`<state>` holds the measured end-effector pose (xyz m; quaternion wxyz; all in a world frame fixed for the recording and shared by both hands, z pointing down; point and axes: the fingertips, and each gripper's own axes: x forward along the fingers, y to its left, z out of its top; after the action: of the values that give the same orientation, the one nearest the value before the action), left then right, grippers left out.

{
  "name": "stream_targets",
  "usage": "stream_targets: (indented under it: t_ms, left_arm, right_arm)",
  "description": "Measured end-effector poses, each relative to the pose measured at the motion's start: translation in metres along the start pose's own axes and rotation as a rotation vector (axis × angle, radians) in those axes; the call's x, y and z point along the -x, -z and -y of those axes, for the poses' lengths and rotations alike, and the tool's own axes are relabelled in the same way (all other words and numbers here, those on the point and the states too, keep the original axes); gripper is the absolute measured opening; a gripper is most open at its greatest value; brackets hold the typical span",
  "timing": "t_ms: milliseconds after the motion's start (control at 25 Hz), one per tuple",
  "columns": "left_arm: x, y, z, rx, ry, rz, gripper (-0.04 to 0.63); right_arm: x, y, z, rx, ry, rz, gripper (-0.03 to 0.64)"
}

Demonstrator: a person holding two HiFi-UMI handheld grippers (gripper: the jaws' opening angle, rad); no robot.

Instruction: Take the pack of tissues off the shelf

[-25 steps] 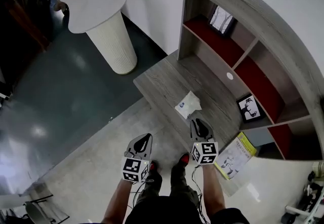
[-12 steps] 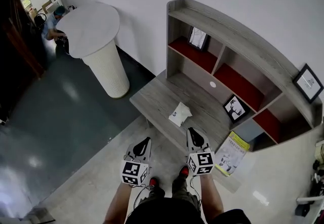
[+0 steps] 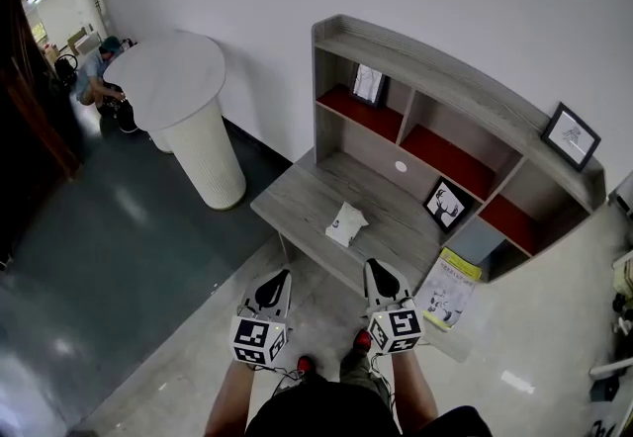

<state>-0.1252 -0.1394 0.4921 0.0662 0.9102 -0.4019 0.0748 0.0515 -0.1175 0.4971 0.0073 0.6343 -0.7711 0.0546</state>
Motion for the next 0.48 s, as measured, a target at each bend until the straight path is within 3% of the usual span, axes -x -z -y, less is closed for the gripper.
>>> stream_targets:
  t_ms: [480]
  left_arm:
    - [0.029, 0.003, 0.002, -0.027, 0.037, 0.012, 0.008]
  right_arm:
    - [0.051, 0.009, -0.03, 0.005, 0.043, -0.006, 0.038]
